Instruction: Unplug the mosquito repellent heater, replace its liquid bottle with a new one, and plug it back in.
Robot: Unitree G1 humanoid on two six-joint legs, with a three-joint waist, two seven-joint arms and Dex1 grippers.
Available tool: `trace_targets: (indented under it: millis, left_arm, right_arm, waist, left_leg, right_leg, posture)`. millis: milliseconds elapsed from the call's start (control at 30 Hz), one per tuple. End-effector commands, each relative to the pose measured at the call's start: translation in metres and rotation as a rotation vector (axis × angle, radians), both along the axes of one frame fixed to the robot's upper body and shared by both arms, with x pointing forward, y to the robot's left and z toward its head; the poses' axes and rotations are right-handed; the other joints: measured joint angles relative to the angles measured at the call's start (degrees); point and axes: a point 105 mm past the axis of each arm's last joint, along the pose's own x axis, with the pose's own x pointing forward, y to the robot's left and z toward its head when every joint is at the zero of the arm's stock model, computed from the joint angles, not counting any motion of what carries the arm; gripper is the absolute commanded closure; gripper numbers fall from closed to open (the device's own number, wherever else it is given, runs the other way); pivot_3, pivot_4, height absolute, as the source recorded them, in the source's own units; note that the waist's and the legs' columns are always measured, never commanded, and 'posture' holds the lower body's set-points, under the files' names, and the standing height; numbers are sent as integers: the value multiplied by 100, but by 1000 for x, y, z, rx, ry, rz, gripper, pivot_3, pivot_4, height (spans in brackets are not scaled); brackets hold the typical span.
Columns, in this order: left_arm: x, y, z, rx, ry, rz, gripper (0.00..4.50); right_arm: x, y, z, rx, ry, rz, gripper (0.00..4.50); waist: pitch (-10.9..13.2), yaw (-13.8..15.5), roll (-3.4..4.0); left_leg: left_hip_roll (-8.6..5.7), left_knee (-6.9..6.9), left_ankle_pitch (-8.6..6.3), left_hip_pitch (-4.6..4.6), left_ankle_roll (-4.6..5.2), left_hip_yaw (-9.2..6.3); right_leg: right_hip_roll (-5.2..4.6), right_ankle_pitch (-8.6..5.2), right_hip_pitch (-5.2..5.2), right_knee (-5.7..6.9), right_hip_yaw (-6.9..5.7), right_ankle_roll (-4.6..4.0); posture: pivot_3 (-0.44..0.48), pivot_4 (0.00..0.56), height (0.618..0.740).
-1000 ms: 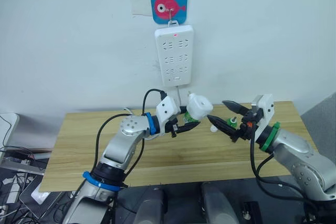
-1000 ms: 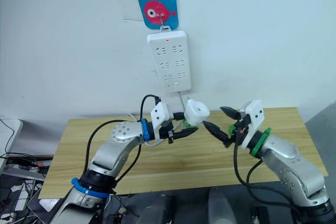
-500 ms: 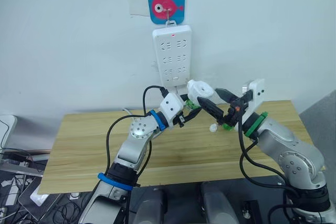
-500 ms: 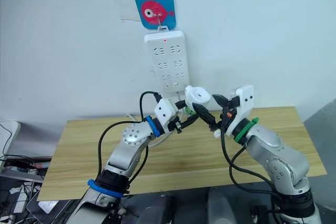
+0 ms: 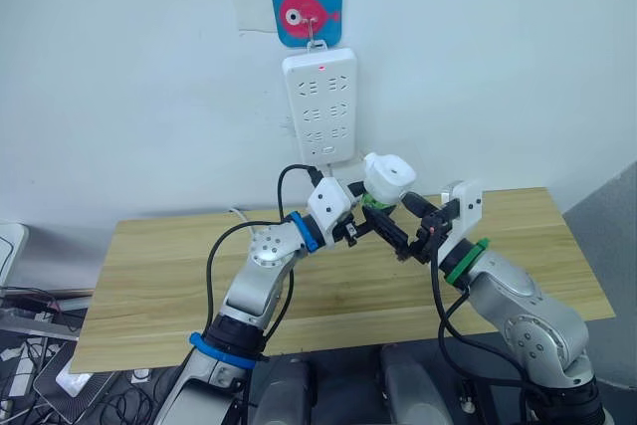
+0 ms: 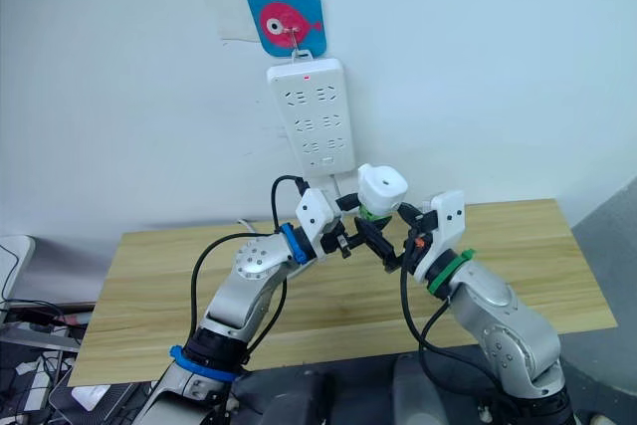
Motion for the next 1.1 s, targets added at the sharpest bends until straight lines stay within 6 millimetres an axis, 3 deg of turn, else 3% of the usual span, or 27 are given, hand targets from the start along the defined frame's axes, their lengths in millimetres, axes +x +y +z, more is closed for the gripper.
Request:
trace_targets:
  millis: [33, 700, 833, 900, 1000, 1100]
  left_arm:
    - [-7, -4, 13, -42, -30, -29, 2239]
    - [-15, -8, 13, -68, 9, -74, 2239]
    - [-15, -8, 12, -65, 13, -75, 2239]
    - [-15, -8, 11, -64, 17, -78, 2239]
    - [-18, -6, 9, -61, 32, -88, 1278]
    - [-19, 12, 10, -60, 51, -76, 329]
  right_arm:
    - [-2, -4, 10, 35, -62, -4, 21]
    - [8, 4, 34, 106, -85, -6, 21]
    - [8, 5, 36, 114, -84, -2, 1305]
    - [8, 5, 37, 115, -84, -2, 1490]
    - [8, 5, 37, 110, -83, 3, 1490]
    - [9, 5, 34, 65, -95, 10, 1490]
  waist:
    - [-1, 2, -1]
    - [-3, 2, 0]
    - [-3, 2, 0]
    - [-3, 2, 0]
    - [-3, -1, 0]
    - [-3, -5, 0]
  left_leg:
    - [-1, 0, -1, 0, 1, 1]
    - [-1, 0, -3, 1, 5, 21]
    - [-1, 0, -3, 1, 6, 21]
    - [-1, 0, -4, 1, 7, 23]
    - [0, 0, -5, 1, 8, 24]
    - [0, 0, -6, 1, 10, 25]
  right_leg:
    - [0, 0, 0, 0, 1, 0]
    - [1, 0, -10, 5, 24, 0]
    - [1, 0, -10, 6, 25, 0]
    - [1, 0, -11, 6, 27, 0]
    - [1, 0, -12, 7, 28, 0]
    - [1, 0, -13, 8, 30, 0]
  posture:
    - [-169, 190, 740]
    - [-166, 194, 740]
    - [-166, 194, 740]
    - [-166, 195, 740]
    - [-166, 195, 740]
    - [-164, 196, 740]
